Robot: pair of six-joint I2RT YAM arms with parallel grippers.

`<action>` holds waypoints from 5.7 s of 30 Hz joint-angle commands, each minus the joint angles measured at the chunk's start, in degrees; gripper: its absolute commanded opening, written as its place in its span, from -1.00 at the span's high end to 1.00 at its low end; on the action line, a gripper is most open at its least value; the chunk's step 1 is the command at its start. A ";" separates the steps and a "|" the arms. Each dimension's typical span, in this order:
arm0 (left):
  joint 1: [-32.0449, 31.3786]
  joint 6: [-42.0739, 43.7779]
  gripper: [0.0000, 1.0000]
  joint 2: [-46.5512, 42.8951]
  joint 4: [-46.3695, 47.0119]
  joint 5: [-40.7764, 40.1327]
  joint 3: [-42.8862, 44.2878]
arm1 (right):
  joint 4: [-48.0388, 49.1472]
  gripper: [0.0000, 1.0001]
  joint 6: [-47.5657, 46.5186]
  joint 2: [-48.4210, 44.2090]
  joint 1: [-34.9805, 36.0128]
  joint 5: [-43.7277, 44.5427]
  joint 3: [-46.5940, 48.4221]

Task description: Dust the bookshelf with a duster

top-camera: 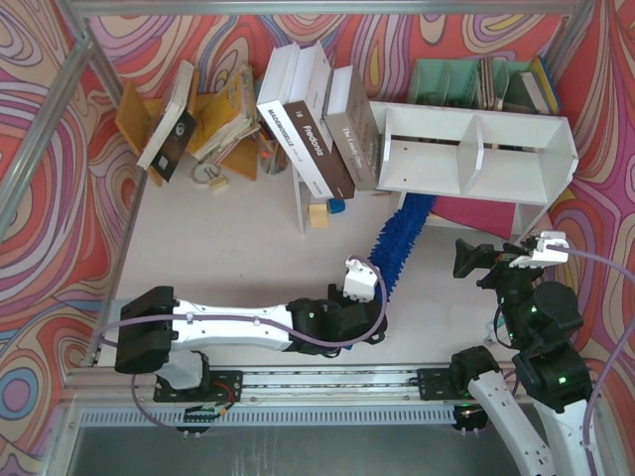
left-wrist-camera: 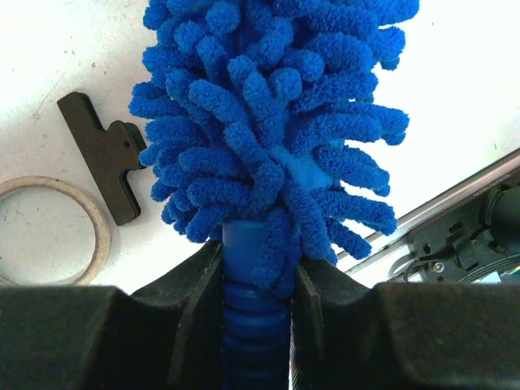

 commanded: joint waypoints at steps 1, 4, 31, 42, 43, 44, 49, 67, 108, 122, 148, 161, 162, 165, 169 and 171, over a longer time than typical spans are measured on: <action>0.36 -0.52 1.00 -0.40 0.11 -2.57 0.56 | 2.18 -0.97 0.41 -0.52 0.40 0.80 -0.46; -0.09 1.39 1.00 -1.92 -0.51 -3.11 2.18 | 2.17 -0.97 0.41 -0.51 0.39 0.88 -0.51; -8.02 11.47 1.00 -6.09 -3.09 -4.53 2.60 | 1.67 -0.98 0.65 -0.09 0.41 0.73 0.47; -9.64 14.31 1.00 -6.99 -4.76 0.93 0.71 | 0.44 -0.97 1.02 1.22 0.40 1.52 2.74; -9.68 14.78 1.00 -6.93 -5.50 1.85 0.76 | 0.26 -0.97 1.15 1.31 0.40 1.43 2.99; -9.65 15.05 1.00 -6.89 -6.12 2.49 0.61 | 0.22 -0.97 1.19 1.33 0.44 1.41 3.13; -9.68 16.20 1.00 -6.02 -7.28 4.92 -0.30 | -0.41 -0.97 1.91 1.88 0.46 1.76 4.60; -2.13 21.37 1.00 4.64 -2.09 12.17 0.43 | -3.39 -0.97 6.92 5.87 0.41 4.20 8.34; 3.37 26.13 1.00 23.23 8.93 9.42 19.11 | -3.01 -0.97 7.00 5.71 0.40 3.76 7.67; 3.53 26.24 1.00 25.54 6.93 13.81 22.38 | -3.71 -0.97 6.91 4.79 0.41 4.14 6.97; 1.00 25.42 1.00 18.32 6.22 9.23 12.92 | -3.90 -0.98 7.93 4.59 0.40 3.37 7.19; 3.84 28.26 1.00 27.23 4.38 11.96 26.07 | -3.72 -0.97 7.61 4.31 0.40 3.44 6.44; 4.05 28.20 1.00 27.78 3.81 12.39 26.77 | -3.65 -0.97 7.55 4.40 0.46 3.43 6.52; 4.10 28.03 1.00 28.41 3.42 13.24 26.72 | -3.43 -0.98 7.35 4.74 0.42 3.43 6.72; 4.05 26.98 1.00 27.37 3.21 14.96 23.77 | -3.24 -0.97 7.20 4.98 0.40 3.69 7.05; 3.75 26.65 1.00 26.02 3.59 14.89 21.48 | -3.07 -0.98 7.00 5.10 0.42 3.74 7.17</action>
